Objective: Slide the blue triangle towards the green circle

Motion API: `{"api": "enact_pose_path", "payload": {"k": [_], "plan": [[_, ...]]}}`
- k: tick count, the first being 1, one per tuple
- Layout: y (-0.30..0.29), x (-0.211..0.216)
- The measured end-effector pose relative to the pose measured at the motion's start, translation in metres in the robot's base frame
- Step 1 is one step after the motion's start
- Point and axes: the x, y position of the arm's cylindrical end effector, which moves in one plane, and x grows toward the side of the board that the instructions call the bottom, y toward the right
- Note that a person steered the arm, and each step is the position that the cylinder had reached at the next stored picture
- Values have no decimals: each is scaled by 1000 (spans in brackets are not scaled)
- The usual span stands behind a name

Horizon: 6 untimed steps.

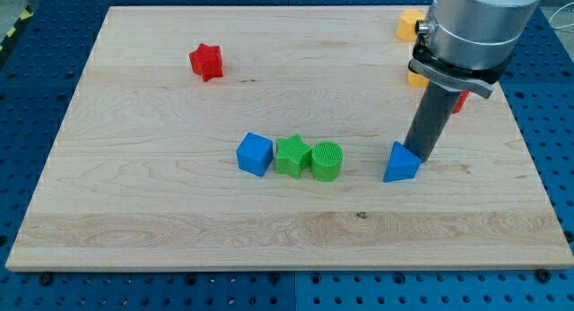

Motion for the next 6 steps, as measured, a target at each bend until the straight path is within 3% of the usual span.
{"api": "enact_pose_path", "payload": {"k": [4,6], "plan": [[40,5],[-26,14]]}}
